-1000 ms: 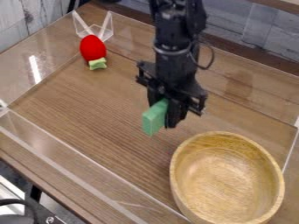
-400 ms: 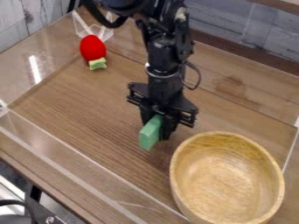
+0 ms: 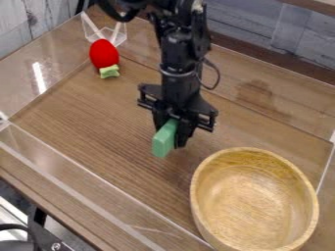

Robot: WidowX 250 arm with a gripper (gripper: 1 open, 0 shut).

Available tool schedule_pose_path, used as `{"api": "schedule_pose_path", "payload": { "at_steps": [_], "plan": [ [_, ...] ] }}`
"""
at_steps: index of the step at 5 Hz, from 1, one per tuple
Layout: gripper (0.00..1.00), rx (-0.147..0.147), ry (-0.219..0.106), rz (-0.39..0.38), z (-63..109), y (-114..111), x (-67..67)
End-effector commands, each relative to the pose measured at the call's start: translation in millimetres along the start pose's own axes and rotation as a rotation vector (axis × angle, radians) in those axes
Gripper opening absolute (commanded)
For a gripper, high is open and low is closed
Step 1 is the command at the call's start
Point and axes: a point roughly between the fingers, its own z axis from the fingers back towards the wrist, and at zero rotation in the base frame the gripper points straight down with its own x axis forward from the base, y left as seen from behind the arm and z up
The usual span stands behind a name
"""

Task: Remove the green stick from the brown bowl and put it on the table

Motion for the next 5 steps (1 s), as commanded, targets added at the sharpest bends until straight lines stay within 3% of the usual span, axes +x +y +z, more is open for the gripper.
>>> {"api": "schedule_pose_path", "payload": {
  "at_steps": [1,2,3,5],
  "plan": [
    [0.0,0.004,-0.036,-0.006,13.1,11,5.0],
    [0.0,0.002,-0.032,-0.017,16.6,16,2.5],
    [0.0,-0.001,-0.03,0.05,19.8,3,3.8],
    [0.0,-0.002,-0.033,-0.005,2.3,41,4.1]
  ]
}}
